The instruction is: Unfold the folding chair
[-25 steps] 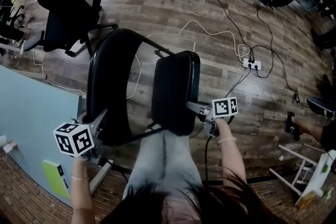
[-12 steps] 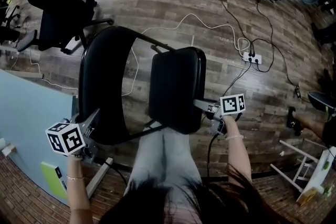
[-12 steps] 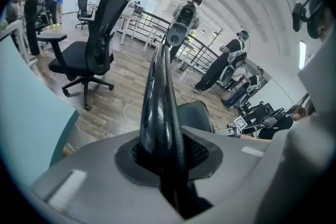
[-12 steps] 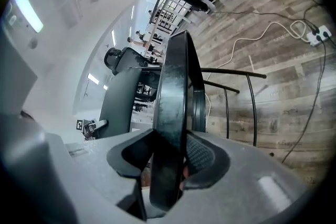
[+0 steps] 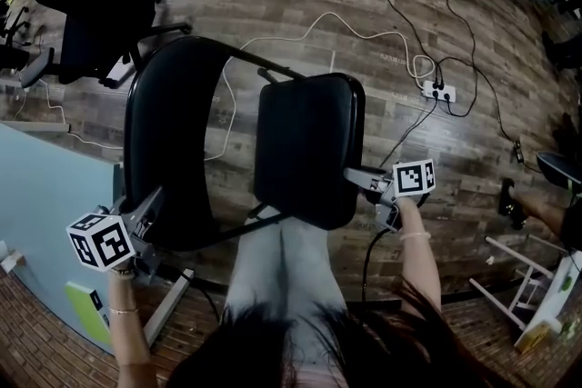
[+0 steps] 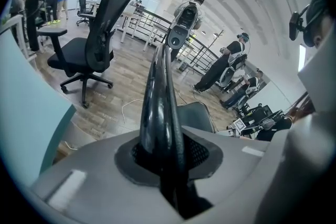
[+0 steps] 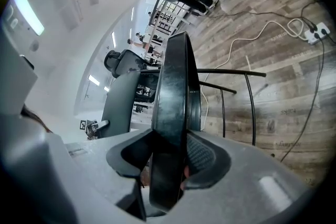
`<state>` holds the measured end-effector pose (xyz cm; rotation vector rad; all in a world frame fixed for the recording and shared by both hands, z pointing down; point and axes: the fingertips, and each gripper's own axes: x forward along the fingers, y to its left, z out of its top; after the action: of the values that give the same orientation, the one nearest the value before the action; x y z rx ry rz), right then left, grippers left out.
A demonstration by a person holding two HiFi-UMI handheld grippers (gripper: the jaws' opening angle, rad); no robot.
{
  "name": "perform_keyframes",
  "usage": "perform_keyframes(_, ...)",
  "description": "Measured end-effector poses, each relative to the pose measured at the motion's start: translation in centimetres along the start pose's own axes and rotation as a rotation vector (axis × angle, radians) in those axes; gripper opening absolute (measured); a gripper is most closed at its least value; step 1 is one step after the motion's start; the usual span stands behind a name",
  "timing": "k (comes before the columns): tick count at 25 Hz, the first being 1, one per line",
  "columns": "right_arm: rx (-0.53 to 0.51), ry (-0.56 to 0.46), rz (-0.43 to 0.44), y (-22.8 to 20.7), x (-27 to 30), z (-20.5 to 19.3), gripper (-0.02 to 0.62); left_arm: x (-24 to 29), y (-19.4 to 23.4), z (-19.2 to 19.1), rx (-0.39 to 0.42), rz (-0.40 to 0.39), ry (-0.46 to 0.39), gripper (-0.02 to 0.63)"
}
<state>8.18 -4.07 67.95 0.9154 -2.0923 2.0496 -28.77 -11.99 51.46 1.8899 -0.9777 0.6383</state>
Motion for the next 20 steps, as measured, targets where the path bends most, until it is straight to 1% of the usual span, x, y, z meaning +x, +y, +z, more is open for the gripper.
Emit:
perform_keyframes(7, 0.026, -0.013, -0.01, -1.6, -1.0, -0.1, 0.179, 0.5, -0.1, -0.1, 0.009, -0.018, -0.011, 0.081)
perform_keyframes(13, 0.021, -0.028, -0.031, -3.3, -2.3, -0.1, 0.185, 0.8, -0.4, -0.5, 0.009, -0.026, -0.018, 0.081)
perform_keyframes(16, 0.086, -0.051, -0.046, -4.4, -3.0, -0.4, 0.189, 1.3, -0.7, -0.6, 0.008, -0.031, -0.022, 0.081)
perform_keyframes(18, 0.116, -0.063, -0.038, -4.8, -3.3, -0.5, 0.19, 1.6, -1.1, -0.7, 0.011, -0.034, -0.021, 0.081)
perform_keyframes(20, 0.068, -0.064, -0.021, -5.2, -3.5, -0.3, 0.19, 1.7, -1.4, -0.9, 0.016, -0.039, -0.024, 0.081)
